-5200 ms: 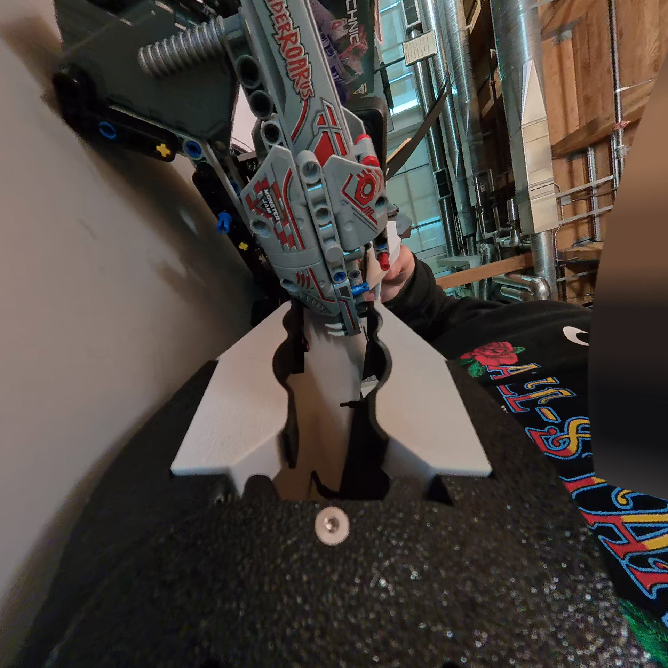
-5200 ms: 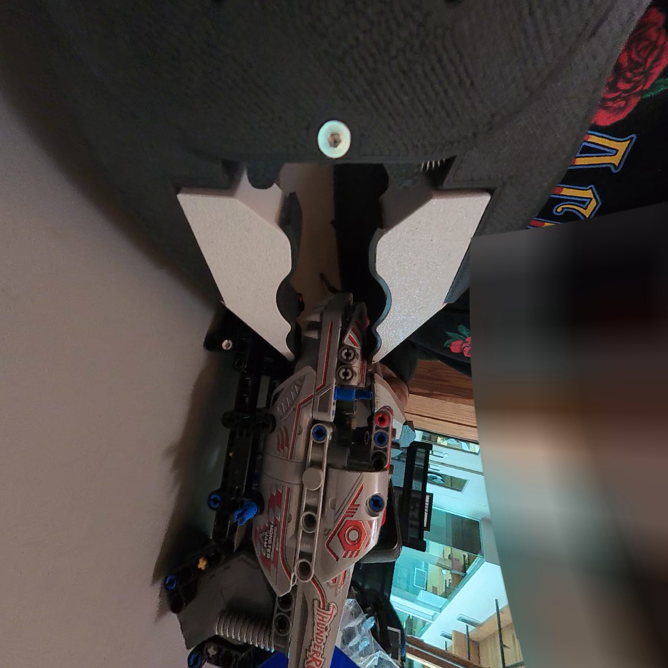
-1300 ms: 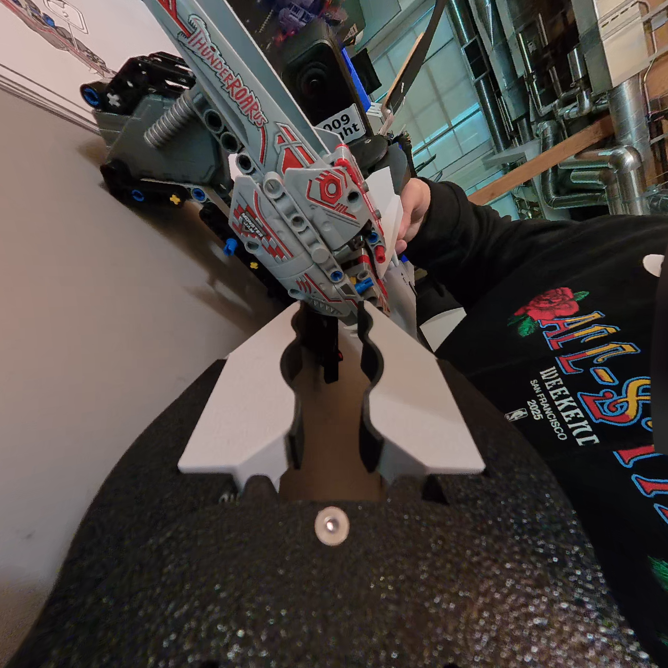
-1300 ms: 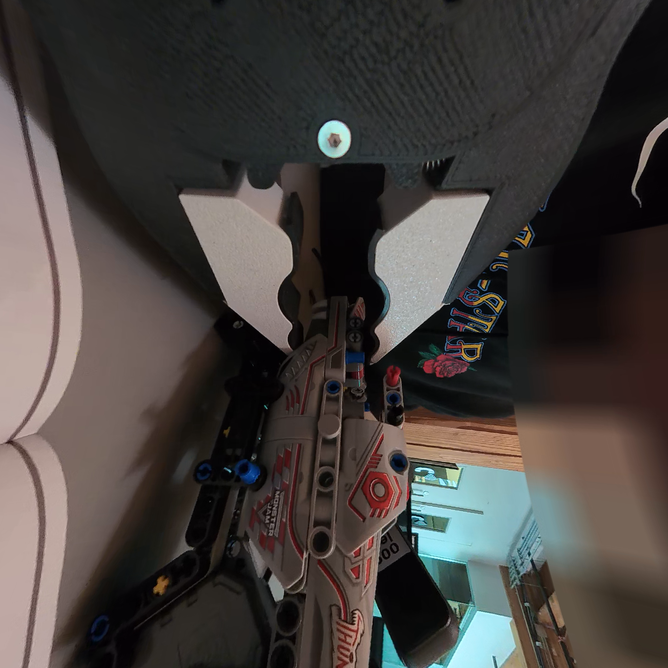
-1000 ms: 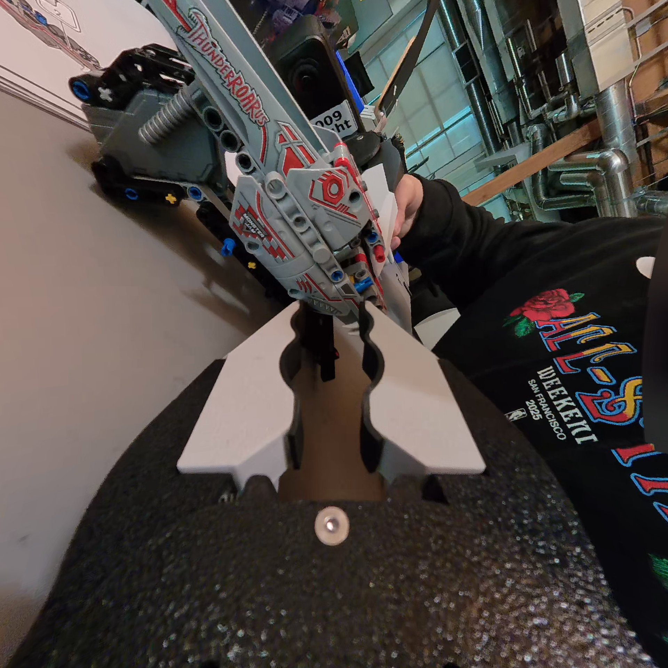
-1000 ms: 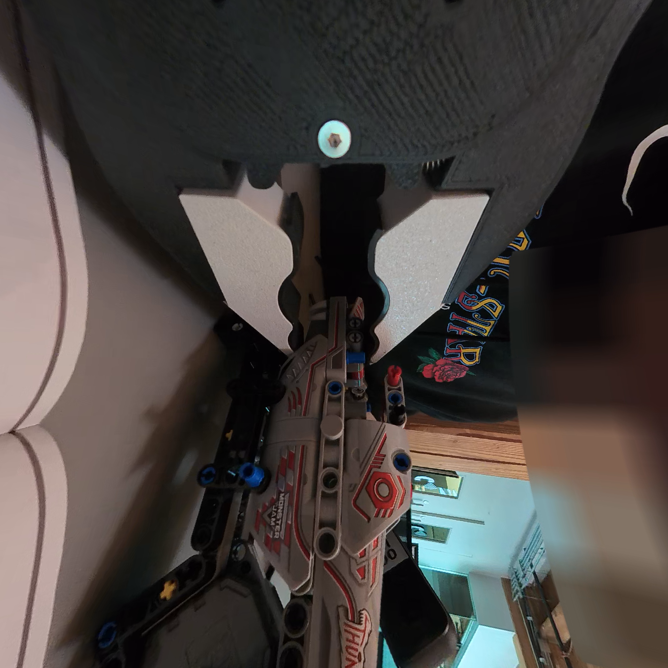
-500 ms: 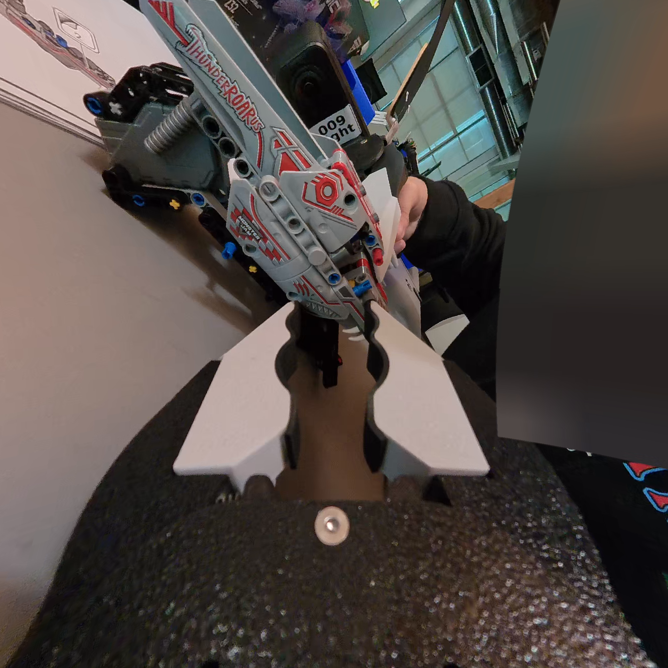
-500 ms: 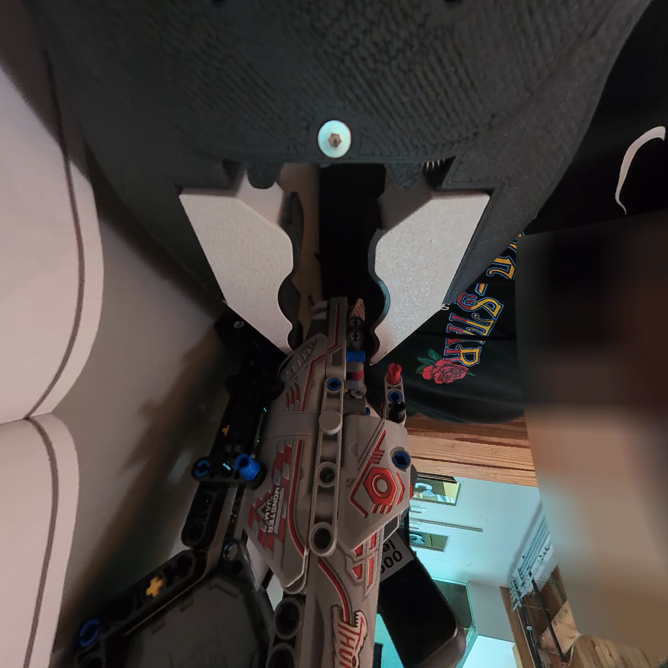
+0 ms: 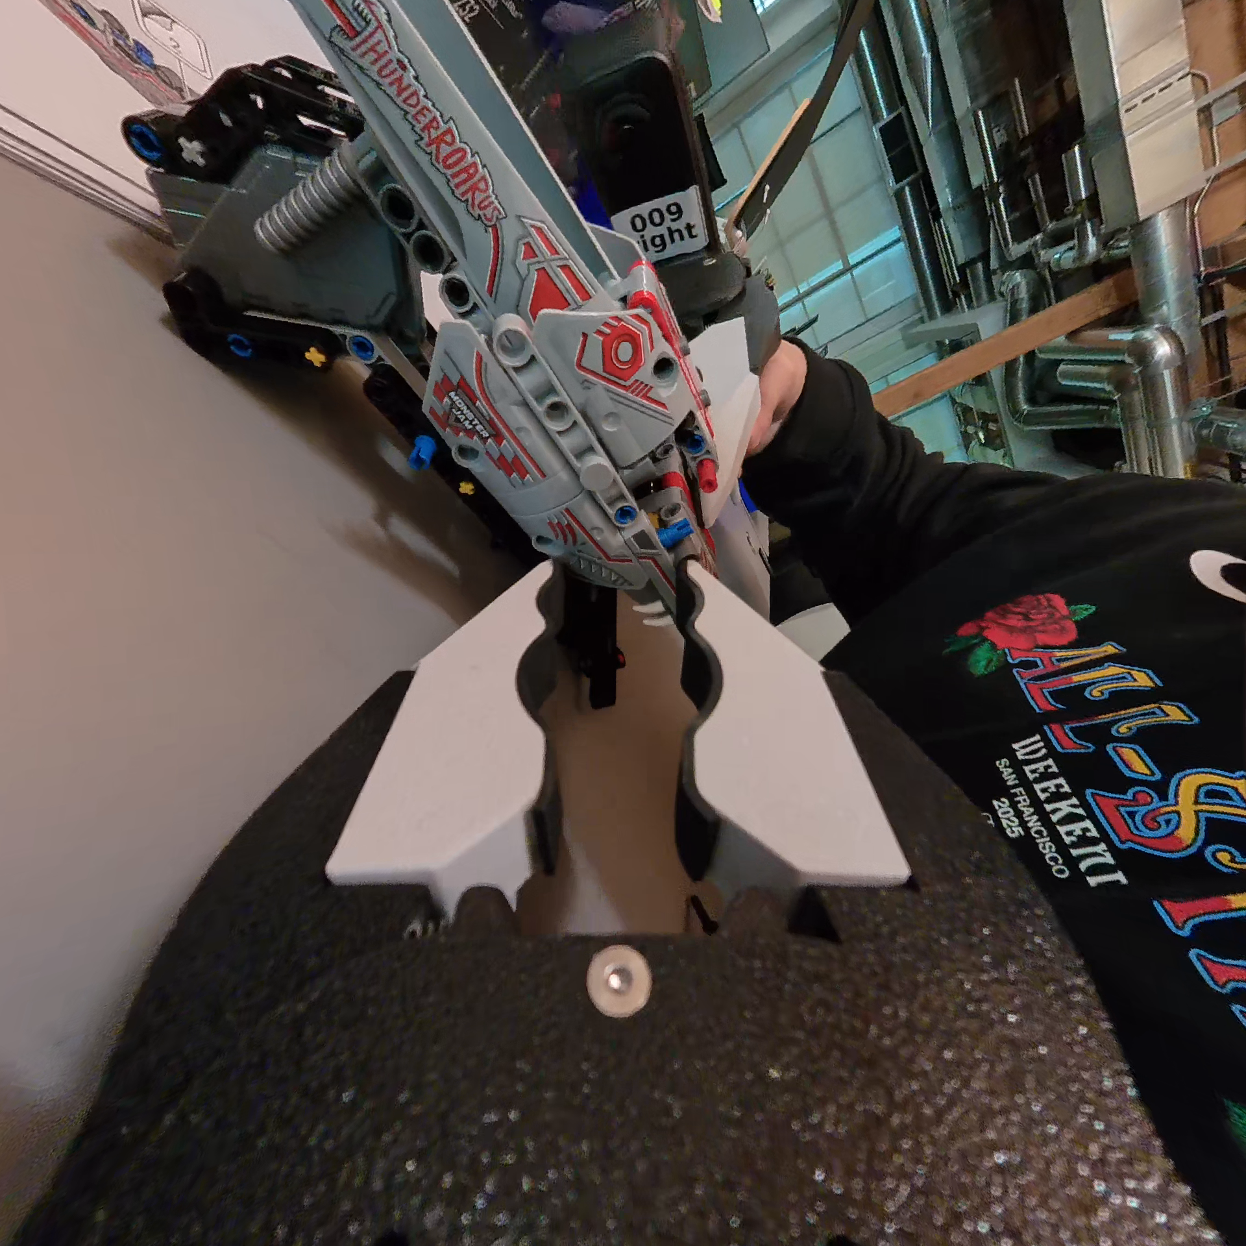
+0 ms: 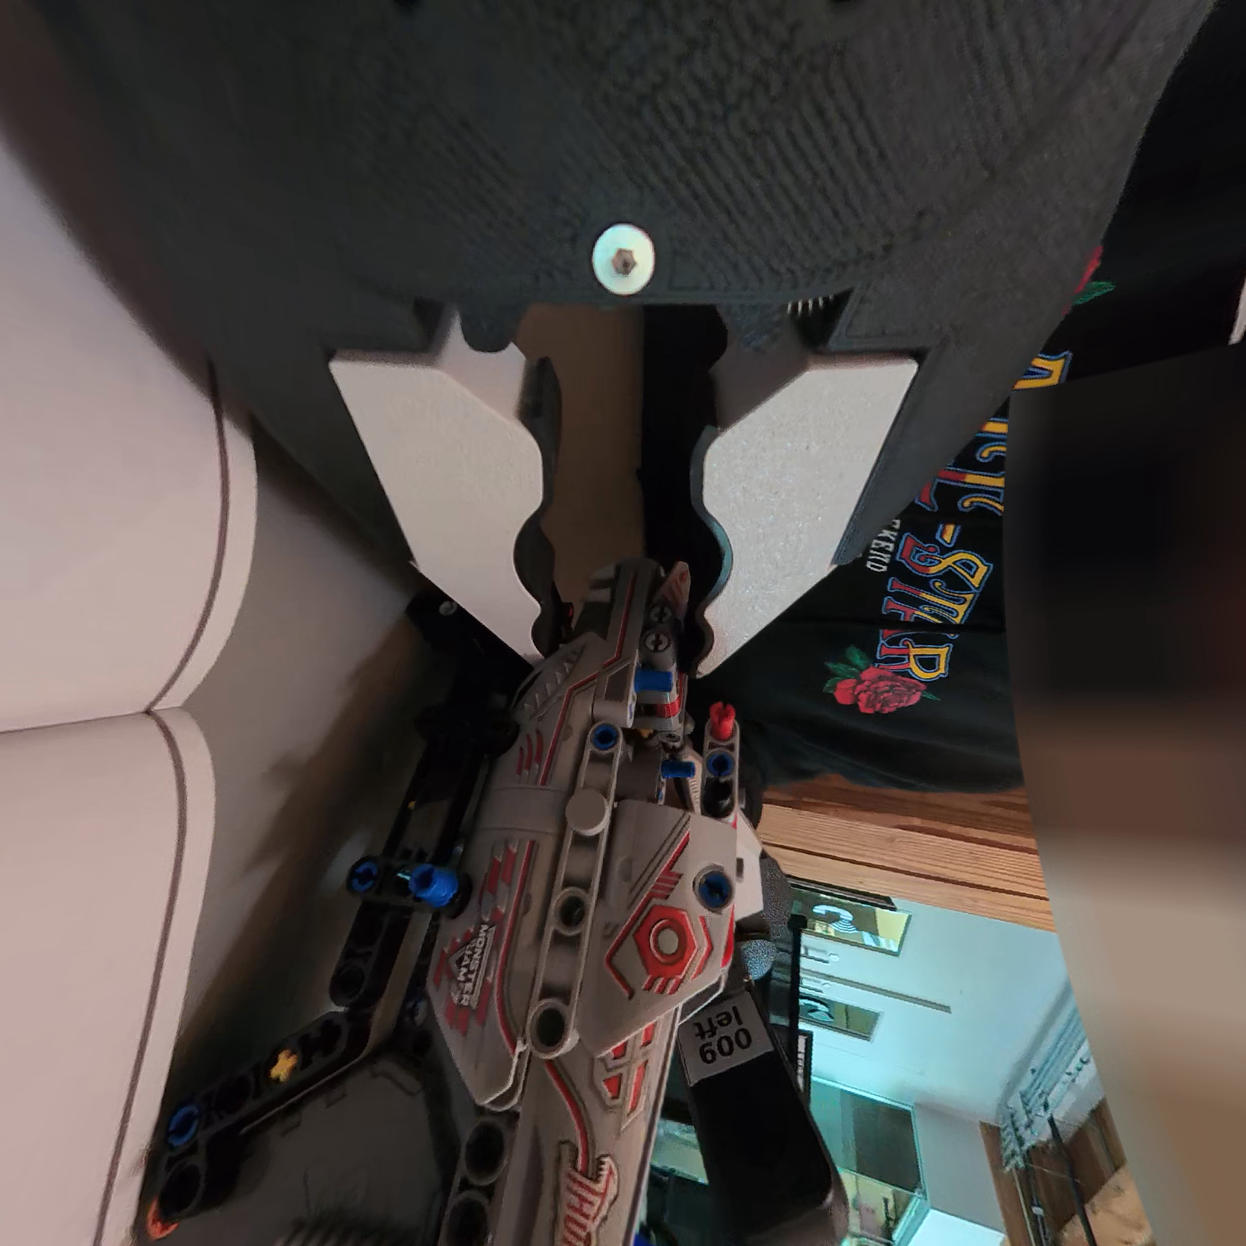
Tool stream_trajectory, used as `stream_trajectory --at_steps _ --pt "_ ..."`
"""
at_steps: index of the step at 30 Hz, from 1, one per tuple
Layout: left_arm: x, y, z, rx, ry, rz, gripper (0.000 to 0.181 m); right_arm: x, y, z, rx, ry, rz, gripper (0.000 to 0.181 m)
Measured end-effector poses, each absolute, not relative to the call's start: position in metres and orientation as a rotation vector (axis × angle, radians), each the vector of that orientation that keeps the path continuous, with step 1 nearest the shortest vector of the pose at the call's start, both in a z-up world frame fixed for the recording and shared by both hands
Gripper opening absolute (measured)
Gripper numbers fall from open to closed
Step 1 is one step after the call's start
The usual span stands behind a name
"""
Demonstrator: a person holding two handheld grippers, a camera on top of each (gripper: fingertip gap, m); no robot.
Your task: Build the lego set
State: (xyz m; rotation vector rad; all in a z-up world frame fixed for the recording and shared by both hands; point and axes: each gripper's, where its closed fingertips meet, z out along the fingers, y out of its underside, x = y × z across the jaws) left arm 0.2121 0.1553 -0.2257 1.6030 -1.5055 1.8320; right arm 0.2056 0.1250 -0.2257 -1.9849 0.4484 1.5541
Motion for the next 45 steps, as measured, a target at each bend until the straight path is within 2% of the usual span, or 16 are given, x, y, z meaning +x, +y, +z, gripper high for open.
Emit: stream_trajectory --at_steps 7,12,19,24,45 --pt "0.211 0.154 -0.225 1.595 -1.52 1.838 0.032 0.206 0.124 -0.221 -1.98 0.476 1.522 0.05" --pt "0.214 0.158 -0.221 1.61 -1.494 1.861 0.042 0.211 0.128 -0.223 -1.932 0.552 1.525 0.043" --pt "0.221 0.171 -0.224 1.654 -1.638 1.86 0.044 0.223 0.126 -0.224 -1.976 0.553 1.411 0.055" --pt "0.229 0.172 -0.228 1.6 -1.842 1.872 0.058 0.215 0.129 -0.229 -1.999 0.526 1.437 0.05" --pt "0.239 0.177 -0.225 1.529 -1.95 1.905 0.052 0.216 0.135 -0.232 -2.036 0.513 1.469 0.041"
